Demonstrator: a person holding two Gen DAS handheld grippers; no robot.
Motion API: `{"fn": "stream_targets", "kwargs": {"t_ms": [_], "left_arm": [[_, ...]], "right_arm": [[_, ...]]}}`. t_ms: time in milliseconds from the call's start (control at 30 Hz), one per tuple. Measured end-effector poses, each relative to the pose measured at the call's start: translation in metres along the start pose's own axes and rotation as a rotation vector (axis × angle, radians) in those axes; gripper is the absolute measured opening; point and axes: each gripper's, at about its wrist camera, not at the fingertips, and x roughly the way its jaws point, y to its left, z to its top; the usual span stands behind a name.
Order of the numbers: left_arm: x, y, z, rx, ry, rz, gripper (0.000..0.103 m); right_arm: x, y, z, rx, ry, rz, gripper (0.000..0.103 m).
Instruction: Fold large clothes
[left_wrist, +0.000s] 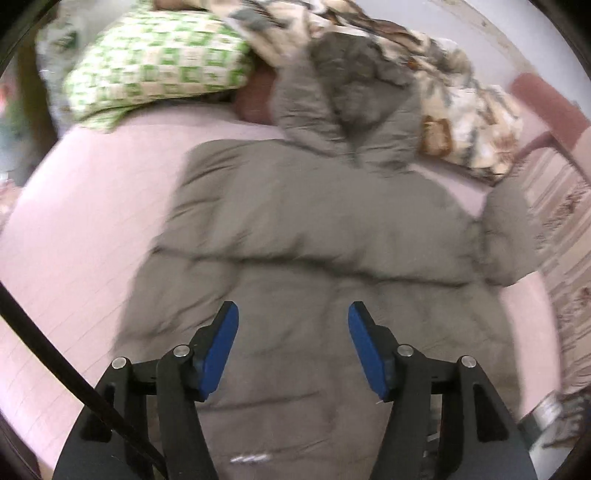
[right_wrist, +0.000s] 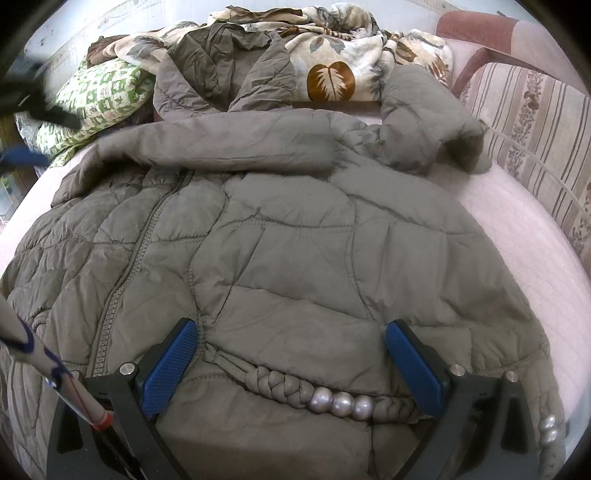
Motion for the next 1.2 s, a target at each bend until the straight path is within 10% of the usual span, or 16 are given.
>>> {"fn": "stream_targets", "kwargs": {"t_ms": [267, 533, 833, 1000, 1200], "left_arm": [[0.004, 0.057, -0.053, -0.015, -0.073, 0.256, 0.061], [0.001, 0.075, -0.056, -0.053, -0.086, 0.215, 0.061], [0.010, 0.074, -0.054, -0.064, -0.064, 0.185, 0.061], [0.017, 0.073, -0.046, -0.070, -0.060, 0.191, 0.061], [0.029, 0.069, -0.043, -0.050, -0.032, 0.214, 0.061]], "right_arm": [[0.000, -0.004, 0.003, 0.004, 0.024, 0.027, 0.103], [-0.031, -0.014, 0.060, 0.016, 0.001, 0.017, 0.102], [0.082, -0.042, 0.149, 0.239, 0.172, 0.018, 0.095], [0.120, -0.046, 0.189, 0.306, 0.221, 0.000, 0.035], [0.138, -0.038, 0.221, 0.214, 0.160, -0.116, 0.030]]}}
